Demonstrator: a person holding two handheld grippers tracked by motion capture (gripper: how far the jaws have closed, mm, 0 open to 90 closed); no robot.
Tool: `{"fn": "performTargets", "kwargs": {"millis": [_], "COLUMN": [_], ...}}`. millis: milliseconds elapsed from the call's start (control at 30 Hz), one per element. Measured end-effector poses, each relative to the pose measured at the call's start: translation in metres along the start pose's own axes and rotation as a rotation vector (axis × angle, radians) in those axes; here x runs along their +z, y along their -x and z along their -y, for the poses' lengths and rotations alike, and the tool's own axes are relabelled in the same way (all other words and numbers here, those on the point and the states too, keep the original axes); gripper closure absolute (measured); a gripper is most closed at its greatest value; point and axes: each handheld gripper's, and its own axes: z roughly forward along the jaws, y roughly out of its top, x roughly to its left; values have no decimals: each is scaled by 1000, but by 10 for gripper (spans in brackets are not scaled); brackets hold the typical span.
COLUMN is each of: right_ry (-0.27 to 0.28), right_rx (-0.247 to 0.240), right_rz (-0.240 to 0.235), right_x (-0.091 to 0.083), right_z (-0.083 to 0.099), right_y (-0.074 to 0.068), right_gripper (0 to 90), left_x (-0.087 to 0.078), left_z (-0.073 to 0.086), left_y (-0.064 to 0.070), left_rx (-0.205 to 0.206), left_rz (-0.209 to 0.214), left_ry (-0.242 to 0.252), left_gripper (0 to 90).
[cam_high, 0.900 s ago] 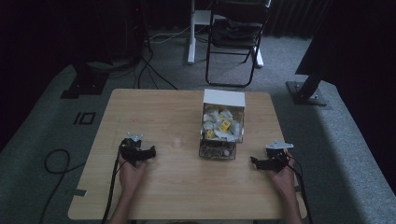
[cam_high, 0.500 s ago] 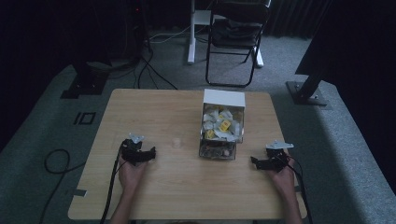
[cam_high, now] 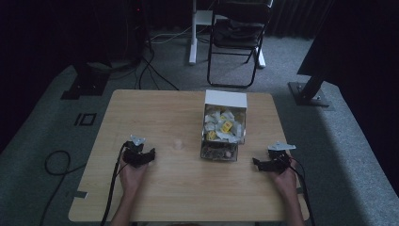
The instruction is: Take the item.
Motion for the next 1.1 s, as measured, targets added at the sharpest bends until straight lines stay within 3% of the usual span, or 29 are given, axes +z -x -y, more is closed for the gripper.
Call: {"fn": "performTargets", "kwargs": {"millis": [300,567,1100], "right_ry": [0,1,1], "right_rx": [0,0,1], "right_rz": [0,1,2], "right_x": [0,0,0], "right_z": [0,0,0], "right_y": [0,0,0], "right_gripper": [121,122,122], "left_x": [-6,-20,-40], "left_z": [3,2,-8], "left_y": [10,19,51], "left_rx": [10,25,96], "left_rz": [44,77,144], "left_ry": [0,33,86], "left_gripper": [379,381,386]}}
